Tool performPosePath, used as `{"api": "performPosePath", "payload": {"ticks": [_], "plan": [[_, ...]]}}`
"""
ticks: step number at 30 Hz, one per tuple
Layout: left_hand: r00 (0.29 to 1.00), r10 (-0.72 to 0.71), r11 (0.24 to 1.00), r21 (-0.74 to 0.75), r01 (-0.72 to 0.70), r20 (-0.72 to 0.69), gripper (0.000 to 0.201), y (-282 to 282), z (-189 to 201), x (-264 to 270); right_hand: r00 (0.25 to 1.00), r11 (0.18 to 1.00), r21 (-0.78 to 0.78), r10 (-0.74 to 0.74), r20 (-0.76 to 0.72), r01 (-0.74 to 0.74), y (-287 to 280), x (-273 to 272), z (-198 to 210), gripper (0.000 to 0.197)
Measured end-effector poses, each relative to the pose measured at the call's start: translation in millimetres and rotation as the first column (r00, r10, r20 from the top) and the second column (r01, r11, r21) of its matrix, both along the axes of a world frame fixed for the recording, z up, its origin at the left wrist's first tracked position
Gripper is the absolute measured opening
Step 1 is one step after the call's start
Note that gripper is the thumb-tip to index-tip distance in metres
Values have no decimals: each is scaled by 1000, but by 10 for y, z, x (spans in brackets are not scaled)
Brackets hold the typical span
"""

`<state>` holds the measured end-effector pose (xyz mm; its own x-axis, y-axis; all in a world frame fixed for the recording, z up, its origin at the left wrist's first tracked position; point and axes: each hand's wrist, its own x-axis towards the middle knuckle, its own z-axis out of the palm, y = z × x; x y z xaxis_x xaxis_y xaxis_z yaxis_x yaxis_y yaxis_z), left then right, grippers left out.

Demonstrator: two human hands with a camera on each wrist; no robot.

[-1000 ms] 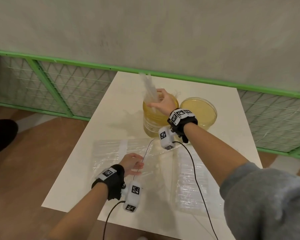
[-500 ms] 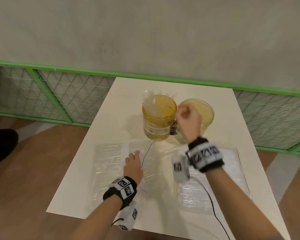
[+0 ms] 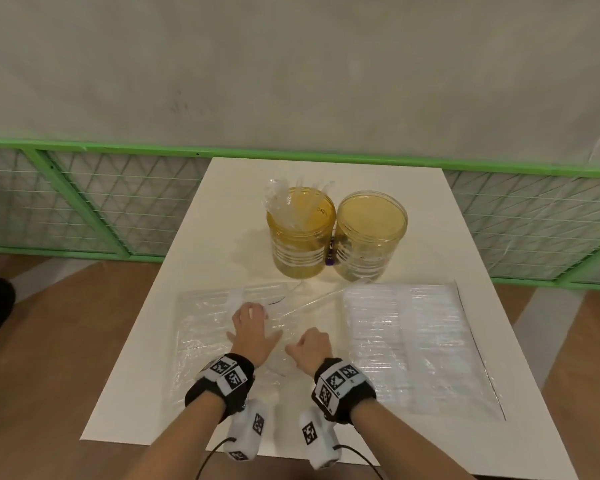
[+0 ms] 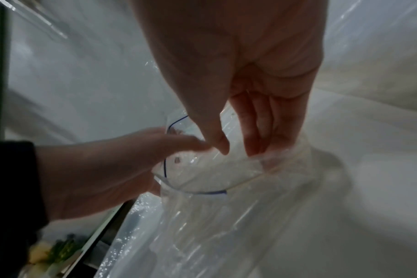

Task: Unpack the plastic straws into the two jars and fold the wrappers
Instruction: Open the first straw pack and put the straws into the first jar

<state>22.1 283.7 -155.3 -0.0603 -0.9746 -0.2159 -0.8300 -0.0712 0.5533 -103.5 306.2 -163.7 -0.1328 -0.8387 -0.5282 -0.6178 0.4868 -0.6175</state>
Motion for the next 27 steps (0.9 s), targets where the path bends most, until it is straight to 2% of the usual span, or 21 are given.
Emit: {"api": "performPosePath", "payload": {"ticks": [2, 4, 6, 8, 12, 16, 17, 19, 20, 21, 23, 25, 27], "plan": [[991, -99, 993, 69, 93, 94, 50, -1, -23, 34, 998, 997, 59, -46, -39, 49, 1, -5, 1, 28], [971, -146, 986, 106, 127, 191, 70, -14, -15, 42, 993, 990, 81, -115, -22, 117, -4, 7, -17, 57], [950, -175, 982, 115, 150, 259, 70, -32, -15, 28, 979, 976, 108, -195, 58, 188, -22, 41, -9, 80], [949, -165, 984, 110, 139, 270, 58, -57, -18, 23, 944, 956, 144, -280, 174, 257, -83, 70, 2, 84], [971, -154, 987, 75, 143, 182, 32, -82, -23, 93, 806, 880, 225, -474, 355, 418, -298, 126, 41, 82], [974, -195, 981, 17, 195, 115, 20, -43, -112, 195, 672, 806, 271, -590, 447, 527, -402, 164, 45, 57], [977, -197, 980, 0, 198, 83, 20, -41, -117, 218, 652, 799, 276, -597, 467, 534, -404, 169, 57, 51], [981, -194, 980, -31, 194, 13, 43, -51, -127, 250, 622, 795, 240, -590, 514, 557, -396, 175, 45, 33], [987, -156, 986, -58, 153, -50, 39, -48, -105, 256, 623, 801, 203, -573, 532, 563, -368, 183, 54, 24], [986, -102, 992, -93, 90, -131, 26, -46, -71, 255, 636, 815, 150, -539, 552, 560, -334, 186, 52, 19], [954, 18, 991, -121, -57, -298, 19, -23, 12, 225, 705, 868, 7, -407, 581, 496, -217, 217, 25, 12], [906, 99, 983, -103, -155, -412, 18, 18, 120, 149, 799, 926, -108, -247, 549, 361, -64, 269, -17, 27], [875, 130, 976, -96, -196, -466, 16, 57, 157, 65, 927, 961, -204, -103, 361, 186, 20, 272, -61, 47]]}}
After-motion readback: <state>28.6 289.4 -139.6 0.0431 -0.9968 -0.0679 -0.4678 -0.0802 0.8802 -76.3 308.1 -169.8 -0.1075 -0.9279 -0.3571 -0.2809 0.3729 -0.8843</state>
